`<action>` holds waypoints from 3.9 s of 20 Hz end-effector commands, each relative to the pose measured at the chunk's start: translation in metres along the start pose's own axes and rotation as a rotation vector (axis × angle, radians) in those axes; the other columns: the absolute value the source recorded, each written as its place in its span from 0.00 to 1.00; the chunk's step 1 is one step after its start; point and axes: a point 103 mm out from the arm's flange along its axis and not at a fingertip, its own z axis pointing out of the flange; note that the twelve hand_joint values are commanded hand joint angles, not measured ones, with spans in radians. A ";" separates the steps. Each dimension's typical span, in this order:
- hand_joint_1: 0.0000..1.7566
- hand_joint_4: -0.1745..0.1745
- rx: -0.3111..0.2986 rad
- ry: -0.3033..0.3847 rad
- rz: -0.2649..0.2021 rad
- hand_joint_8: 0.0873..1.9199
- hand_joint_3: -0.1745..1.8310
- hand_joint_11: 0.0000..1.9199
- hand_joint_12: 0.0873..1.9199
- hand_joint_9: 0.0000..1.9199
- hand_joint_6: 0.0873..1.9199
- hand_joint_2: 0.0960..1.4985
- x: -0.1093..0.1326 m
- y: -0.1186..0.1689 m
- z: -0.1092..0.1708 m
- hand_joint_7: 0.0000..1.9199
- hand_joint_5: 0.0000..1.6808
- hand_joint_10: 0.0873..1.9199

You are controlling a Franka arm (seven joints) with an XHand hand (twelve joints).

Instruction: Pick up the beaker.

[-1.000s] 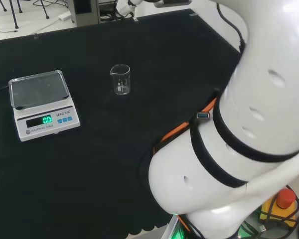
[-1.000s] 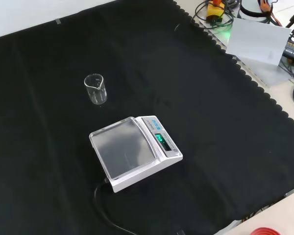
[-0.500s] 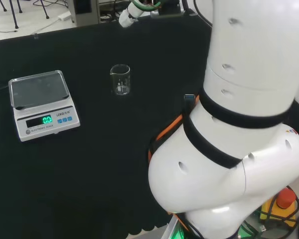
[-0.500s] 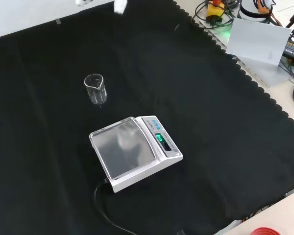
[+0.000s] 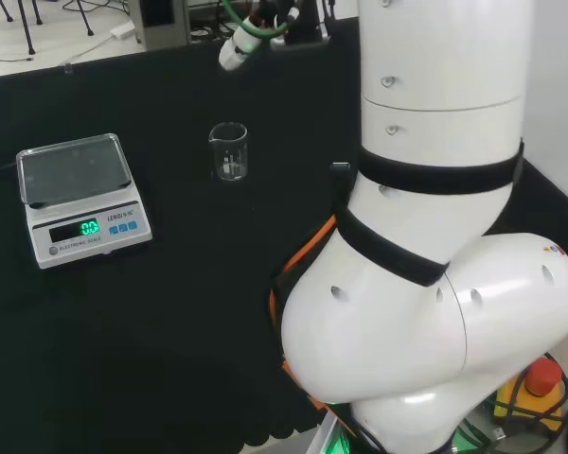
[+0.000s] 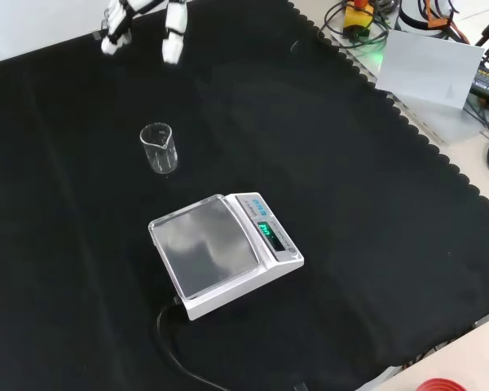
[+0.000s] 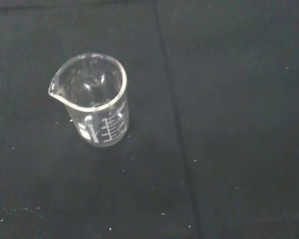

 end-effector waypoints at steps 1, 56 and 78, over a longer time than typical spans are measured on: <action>0.28 0.45 0.054 -0.055 -0.069 0.33 0.12 0.18 0.73 0.26 0.00 0.47 0.040 0.035 0.038 0.13 0.16 0.38; 0.50 0.71 -0.103 -0.041 -0.016 0.33 0.12 0.26 0.69 0.33 0.07 0.47 0.066 0.102 0.169 0.18 0.33 0.35; 0.63 1.00 -0.216 0.006 0.025 0.38 0.18 0.49 0.57 0.58 0.26 0.57 0.067 0.101 0.162 0.43 0.74 0.25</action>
